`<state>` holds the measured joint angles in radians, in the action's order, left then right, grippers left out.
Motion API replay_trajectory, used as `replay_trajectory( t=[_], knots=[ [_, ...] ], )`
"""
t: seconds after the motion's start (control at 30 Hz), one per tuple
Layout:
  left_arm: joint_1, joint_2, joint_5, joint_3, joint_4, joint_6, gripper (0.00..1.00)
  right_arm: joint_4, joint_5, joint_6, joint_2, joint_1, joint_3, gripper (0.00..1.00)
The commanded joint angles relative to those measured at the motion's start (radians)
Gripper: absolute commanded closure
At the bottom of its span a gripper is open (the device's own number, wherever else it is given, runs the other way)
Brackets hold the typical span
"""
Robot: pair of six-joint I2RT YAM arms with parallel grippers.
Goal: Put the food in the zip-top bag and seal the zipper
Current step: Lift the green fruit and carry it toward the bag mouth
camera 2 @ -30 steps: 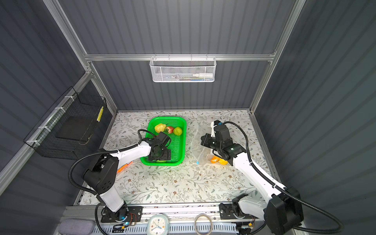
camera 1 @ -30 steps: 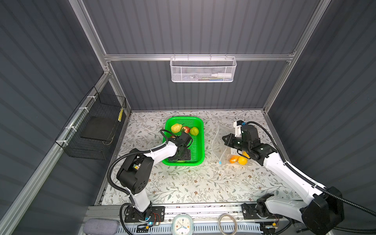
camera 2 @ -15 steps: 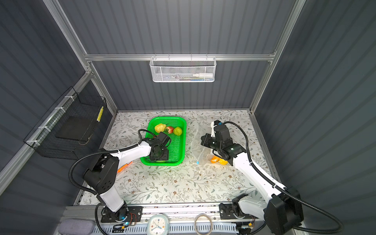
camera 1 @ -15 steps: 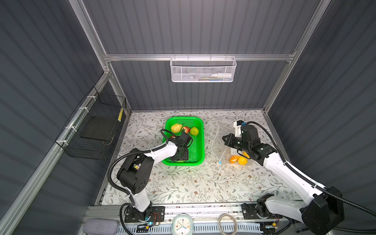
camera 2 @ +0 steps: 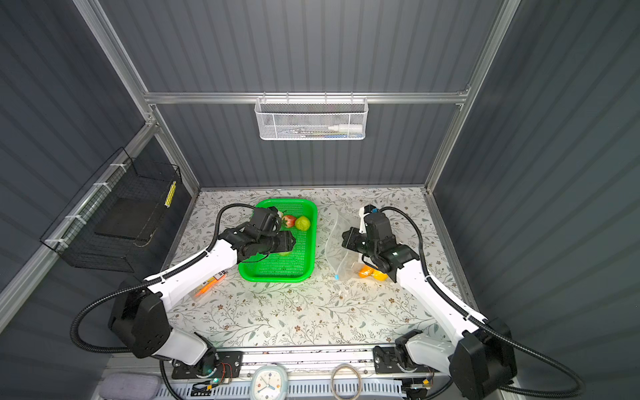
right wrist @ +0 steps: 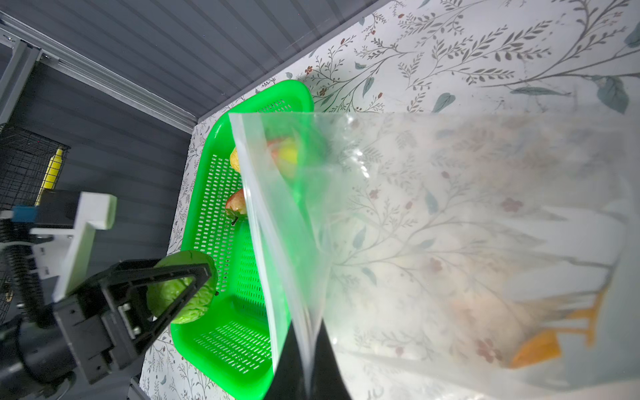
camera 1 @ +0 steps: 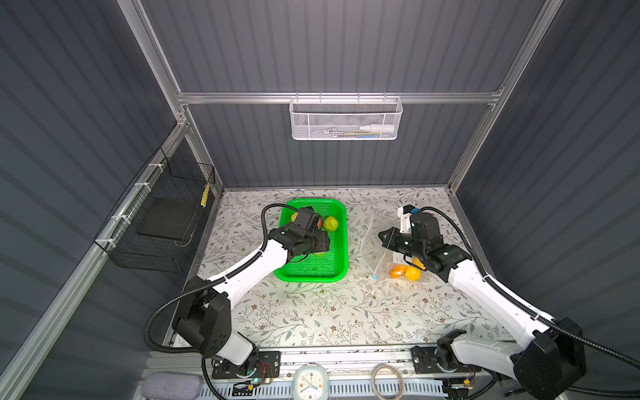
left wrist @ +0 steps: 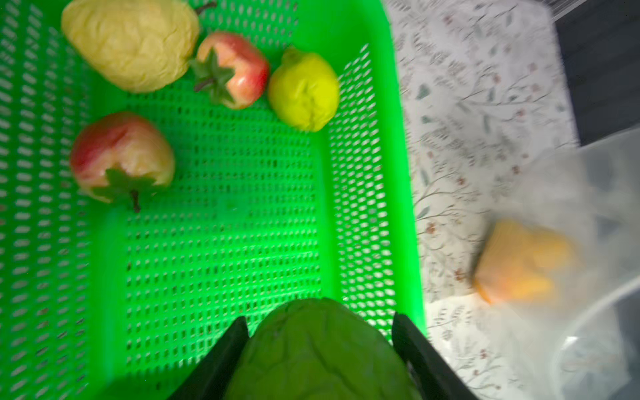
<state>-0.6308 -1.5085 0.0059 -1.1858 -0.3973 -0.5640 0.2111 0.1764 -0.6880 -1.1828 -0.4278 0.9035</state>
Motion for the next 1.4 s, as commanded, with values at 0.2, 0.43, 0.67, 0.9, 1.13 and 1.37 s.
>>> replay_trajectory(
  t=[0.2,0.43,0.67,0.9,1.13,1.37],
  knots=[
    [-0.067,0.023,0.184,-0.012,0.318,-0.022,0.38,-0.016,0.037,-0.015,0.000,0.005,0.013,1.00],
    [-0.182,0.001,0.231,-0.023,0.392,0.040,0.37,-0.019,0.034,-0.020,0.015,0.004,0.010,1.00],
    [-0.209,-0.043,0.286,-0.002,0.518,-0.007,0.37,-0.020,0.050,-0.032,0.032,0.004,0.021,1.00],
    [-0.213,-0.105,0.278,0.005,0.577,-0.032,0.37,-0.019,0.056,-0.059,0.050,0.004,0.022,1.00],
    [-0.213,-0.148,0.233,0.000,0.527,-0.038,0.38,-0.016,0.046,-0.061,0.057,0.004,0.025,1.00],
    [-0.215,-0.234,0.183,-0.095,0.337,-0.032,0.39,-0.007,0.040,-0.053,0.056,0.005,0.034,1.00]
  ],
)
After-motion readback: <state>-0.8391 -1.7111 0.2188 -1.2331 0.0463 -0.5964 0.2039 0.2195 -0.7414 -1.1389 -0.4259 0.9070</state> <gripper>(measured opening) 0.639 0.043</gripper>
